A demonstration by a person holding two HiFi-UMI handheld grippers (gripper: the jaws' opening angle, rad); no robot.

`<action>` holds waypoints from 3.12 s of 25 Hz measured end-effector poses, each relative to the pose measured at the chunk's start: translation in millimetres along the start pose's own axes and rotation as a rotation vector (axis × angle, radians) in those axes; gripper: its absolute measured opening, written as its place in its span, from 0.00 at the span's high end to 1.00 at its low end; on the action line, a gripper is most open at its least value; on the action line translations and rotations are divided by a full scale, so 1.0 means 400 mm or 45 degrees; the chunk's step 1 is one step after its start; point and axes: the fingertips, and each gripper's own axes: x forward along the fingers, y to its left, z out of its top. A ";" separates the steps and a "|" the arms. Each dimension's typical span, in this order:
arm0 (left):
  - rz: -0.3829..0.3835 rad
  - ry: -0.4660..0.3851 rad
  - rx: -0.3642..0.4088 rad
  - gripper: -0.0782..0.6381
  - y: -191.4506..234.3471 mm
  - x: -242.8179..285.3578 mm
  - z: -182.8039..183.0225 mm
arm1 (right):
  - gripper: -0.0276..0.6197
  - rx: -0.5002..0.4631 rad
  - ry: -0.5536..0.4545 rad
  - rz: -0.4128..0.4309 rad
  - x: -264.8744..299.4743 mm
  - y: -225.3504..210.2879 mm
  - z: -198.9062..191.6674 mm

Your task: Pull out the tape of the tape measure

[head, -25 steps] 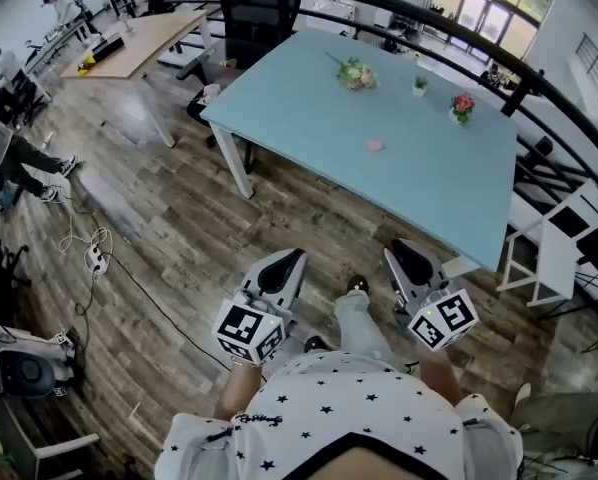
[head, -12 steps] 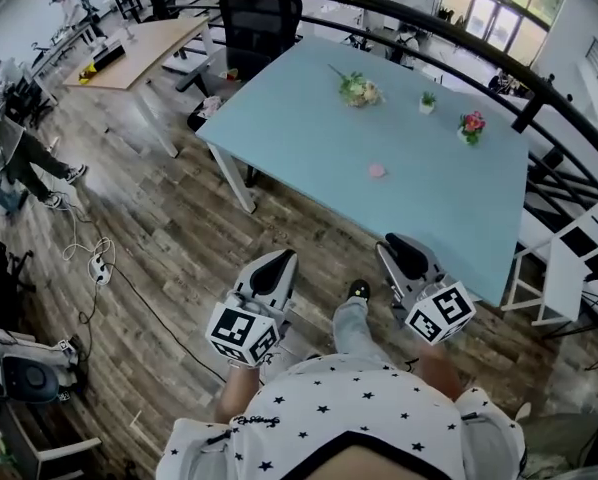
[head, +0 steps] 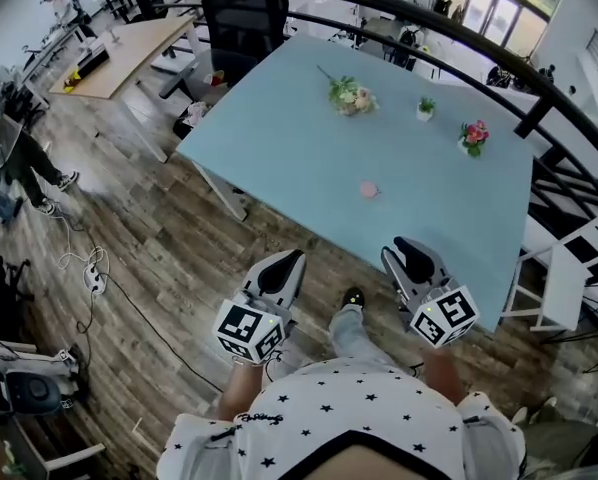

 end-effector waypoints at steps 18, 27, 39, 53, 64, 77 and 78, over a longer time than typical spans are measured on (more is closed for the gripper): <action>0.057 0.069 -0.025 0.84 0.080 0.260 0.040 | 0.70 -0.086 0.139 0.060 0.148 -0.254 -0.003; 0.105 0.080 -0.108 0.84 0.127 0.304 0.019 | 0.66 -0.200 0.357 0.150 0.199 -0.320 -0.122; 0.105 0.097 -0.139 0.84 0.224 0.307 0.027 | 0.56 -0.281 0.678 0.193 0.337 -0.382 -0.338; 0.166 0.167 -0.191 0.84 0.272 0.265 -0.009 | 0.55 -0.355 0.842 0.213 0.439 -0.427 -0.468; 0.191 0.168 -0.221 0.84 0.257 0.263 -0.014 | 0.60 -0.350 0.904 0.256 0.446 -0.446 -0.509; 0.182 0.178 -0.219 0.84 0.248 0.286 -0.018 | 0.64 -0.372 0.836 0.244 0.418 -0.430 -0.450; 0.175 0.178 -0.220 0.84 0.244 0.292 -0.016 | 0.64 -0.370 0.811 0.238 0.413 -0.429 -0.433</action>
